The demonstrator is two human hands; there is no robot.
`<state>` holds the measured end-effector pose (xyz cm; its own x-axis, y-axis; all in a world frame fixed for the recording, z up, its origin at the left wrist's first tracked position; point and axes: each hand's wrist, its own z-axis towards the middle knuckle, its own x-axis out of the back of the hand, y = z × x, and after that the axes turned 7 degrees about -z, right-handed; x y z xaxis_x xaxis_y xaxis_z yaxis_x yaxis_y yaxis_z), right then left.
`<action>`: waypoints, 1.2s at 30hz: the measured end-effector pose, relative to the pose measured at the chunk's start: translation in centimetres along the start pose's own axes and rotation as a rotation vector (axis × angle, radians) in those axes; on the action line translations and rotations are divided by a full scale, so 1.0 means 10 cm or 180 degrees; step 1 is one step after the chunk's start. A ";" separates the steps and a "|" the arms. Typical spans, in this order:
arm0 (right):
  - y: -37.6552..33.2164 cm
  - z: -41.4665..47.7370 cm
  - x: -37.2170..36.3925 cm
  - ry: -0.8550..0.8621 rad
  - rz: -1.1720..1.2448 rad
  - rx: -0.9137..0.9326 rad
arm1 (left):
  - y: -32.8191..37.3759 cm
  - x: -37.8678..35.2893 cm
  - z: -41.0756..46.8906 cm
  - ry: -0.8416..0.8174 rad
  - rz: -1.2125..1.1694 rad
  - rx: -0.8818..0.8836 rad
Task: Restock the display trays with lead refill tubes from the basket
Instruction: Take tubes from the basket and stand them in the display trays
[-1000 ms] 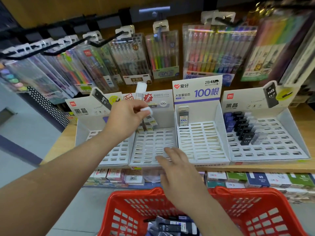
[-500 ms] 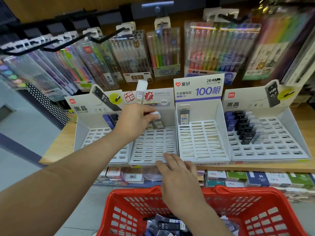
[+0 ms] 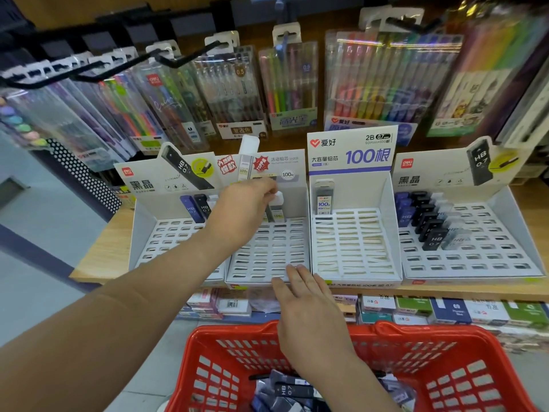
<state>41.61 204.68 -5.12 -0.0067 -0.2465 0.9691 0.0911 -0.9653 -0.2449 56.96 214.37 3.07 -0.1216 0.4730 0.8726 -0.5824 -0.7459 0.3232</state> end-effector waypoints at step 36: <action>1.20 -1.92 -1.11 -0.3209 -0.0196 -0.0593 | 0.53 -1.36 -3.28 -0.4322 0.0526 0.0113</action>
<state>23.63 194.15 -19.33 0.8412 -0.0917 0.5329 -0.0378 -0.9931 -0.1112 29.19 219.39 -19.13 0.7019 -0.4345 0.5644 -0.6149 -0.7696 0.1722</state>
